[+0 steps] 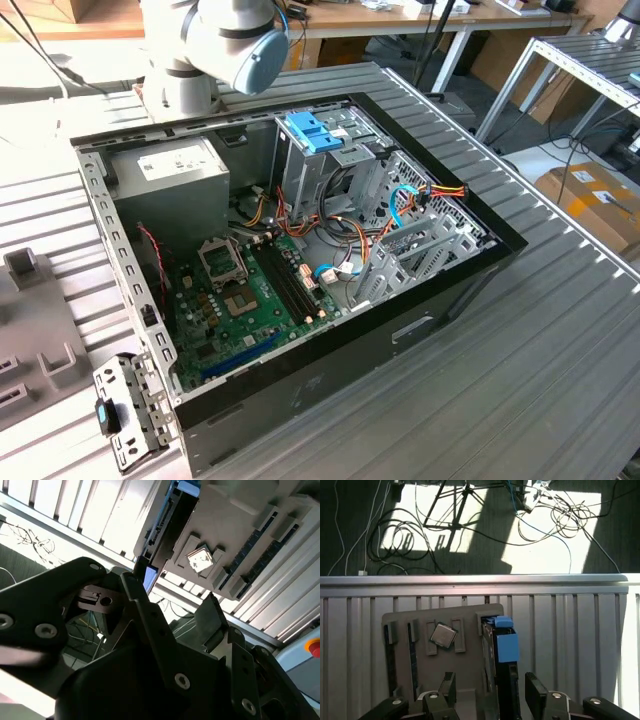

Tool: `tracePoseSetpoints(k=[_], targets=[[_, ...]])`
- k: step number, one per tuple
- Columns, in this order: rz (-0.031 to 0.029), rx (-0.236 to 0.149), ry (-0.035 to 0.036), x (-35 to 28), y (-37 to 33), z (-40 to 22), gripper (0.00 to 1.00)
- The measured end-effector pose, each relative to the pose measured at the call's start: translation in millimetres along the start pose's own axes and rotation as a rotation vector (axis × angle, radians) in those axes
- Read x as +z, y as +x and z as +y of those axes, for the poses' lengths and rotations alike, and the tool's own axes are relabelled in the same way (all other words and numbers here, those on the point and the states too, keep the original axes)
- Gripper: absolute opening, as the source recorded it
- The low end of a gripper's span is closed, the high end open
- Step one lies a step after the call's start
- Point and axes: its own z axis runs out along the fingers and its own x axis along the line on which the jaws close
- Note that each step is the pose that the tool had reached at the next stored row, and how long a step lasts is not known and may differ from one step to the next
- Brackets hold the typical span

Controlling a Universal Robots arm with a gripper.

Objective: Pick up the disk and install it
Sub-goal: 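Pick up the disk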

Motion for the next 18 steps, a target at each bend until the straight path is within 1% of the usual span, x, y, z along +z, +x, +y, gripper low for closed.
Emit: tracePoseSetpoints(k=[4,8,12,17,18], targets=[[0.0007,-0.01,-0.0002,2.7,-1.4,-0.1,0.66],[0.0008,-0.01,-0.0002,4.5,-6.3,-0.1,0.66],[0.0008,-0.01,-0.0002,7.4,-13.6,-0.1,0.66],[0.0008,-0.01,-0.0002,14.6,-16.0,-0.4,0.66],[0.0009,-0.01,-0.0004,19.7,-18.1,3.0,0.66]])
